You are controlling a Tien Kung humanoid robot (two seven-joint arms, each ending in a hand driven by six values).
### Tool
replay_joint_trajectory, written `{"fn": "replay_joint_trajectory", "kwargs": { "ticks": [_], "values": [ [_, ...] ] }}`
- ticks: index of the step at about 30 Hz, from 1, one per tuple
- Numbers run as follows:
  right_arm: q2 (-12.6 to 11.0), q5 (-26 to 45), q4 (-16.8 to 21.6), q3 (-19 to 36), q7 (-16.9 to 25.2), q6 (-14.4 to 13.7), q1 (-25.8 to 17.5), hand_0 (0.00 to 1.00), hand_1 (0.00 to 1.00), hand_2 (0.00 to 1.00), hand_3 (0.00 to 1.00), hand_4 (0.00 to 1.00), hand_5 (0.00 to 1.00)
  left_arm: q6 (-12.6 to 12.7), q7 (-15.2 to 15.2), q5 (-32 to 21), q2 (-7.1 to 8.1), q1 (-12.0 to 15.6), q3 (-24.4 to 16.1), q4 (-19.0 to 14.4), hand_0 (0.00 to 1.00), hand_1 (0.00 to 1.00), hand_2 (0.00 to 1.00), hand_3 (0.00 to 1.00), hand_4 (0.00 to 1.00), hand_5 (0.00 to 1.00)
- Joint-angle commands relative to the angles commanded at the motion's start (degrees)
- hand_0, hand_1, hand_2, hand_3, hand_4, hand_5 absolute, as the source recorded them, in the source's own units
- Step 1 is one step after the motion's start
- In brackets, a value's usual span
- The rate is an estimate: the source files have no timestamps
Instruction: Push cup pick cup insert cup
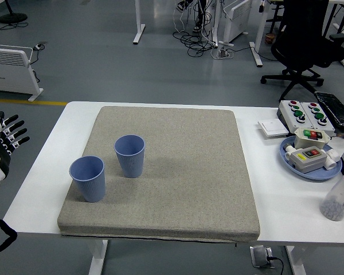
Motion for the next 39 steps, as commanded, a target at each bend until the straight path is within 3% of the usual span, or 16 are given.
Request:
{"fn": "replay_joint_trajectory", "kwargs": {
  "ticks": [10, 20, 21, 24, 26, 27, 32, 33, 39],
  "values": [
    [-0.1, -0.1, 0.0, -0.1, 0.0, -0.3, -0.5, 0.741, 0.689, 0.743, 0.625, 0.221, 0.419, -0.1, -0.2, 0.6, -0.67, 2.3, 0.2, -0.5, 0.709, 0.795, 0.806, 0.804, 0.676, 0.998],
    [0.0, 0.4, -0.1, -1.1, 0.0, -0.5, -0.5, 0.741, 0.687, 0.742, 0.622, 0.220, 0.420, 0.3, -3.6, 14.2, -1.45, 5.9, 1.4, -3.8, 0.704, 0.775, 0.763, 0.775, 0.673, 0.998],
    [0.0, 0.4, -0.1, -1.1, 0.0, -0.6, -0.5, 0.741, 0.687, 0.741, 0.622, 0.220, 0.418, 0.5, -5.0, 16.6, -1.47, 7.1, 1.2, -4.7, 0.619, 0.689, 0.660, 0.692, 0.664, 0.998],
    [-0.1, 0.1, -0.1, -0.6, 0.0, -0.6, -0.5, 0.741, 0.687, 0.741, 0.622, 0.220, 0.418, 2.7, -10.5, 22.7, -1.38, 10.8, 0.7, -7.3, 0.619, 0.689, 0.660, 0.692, 0.664, 0.998],
    [-0.2, 0.0, -0.1, -0.4, 0.0, -0.6, -0.4, 0.741, 0.687, 0.741, 0.622, 0.220, 0.418, 4.0, -13.9, 23.3, -1.26, 12.7, 0.7, -8.5, 0.619, 0.689, 0.660, 0.692, 0.664, 0.998],
    [-0.2, -0.1, -0.1, -0.4, 0.0, -0.6, -0.4, 0.741, 0.687, 0.740, 0.622, 0.220, 0.417, 4.7, -15.8, 22.4, -1.14, 13.9, 0.8, -9.3, 0.404, 0.546, 0.533, 0.531, 0.641, 0.998],
    [-0.3, -0.2, -0.1, -0.3, 0.0, -0.6, 0.0, 0.741, 0.687, 0.740, 0.622, 0.220, 0.417, 5.4, -24.9, 15.7, -0.54, 18.7, 2.4, -12.3, 0.404, 0.546, 0.533, 0.531, 0.641, 0.998],
    [-0.3, -0.1, -0.1, -0.3, 0.1, -0.6, 0.0, 0.740, 0.686, 0.739, 0.621, 0.220, 0.418, 5.1, -26.3, 14.6, -0.38, 19.7, 3.1, -13.0, 0.345, 0.506, 0.497, 0.482, 0.626, 0.998],
    [-0.4, 0.1, -0.1, -0.5, 0.1, -0.6, 0.4, 0.740, 0.686, 0.739, 0.621, 0.220, 0.418, 4.7, -31.9, 14.0, -0.24, 22.7, 7.1, -14.7, 0.380, 0.496, 0.483, 0.451, 0.617, 0.998]
  ]
}}
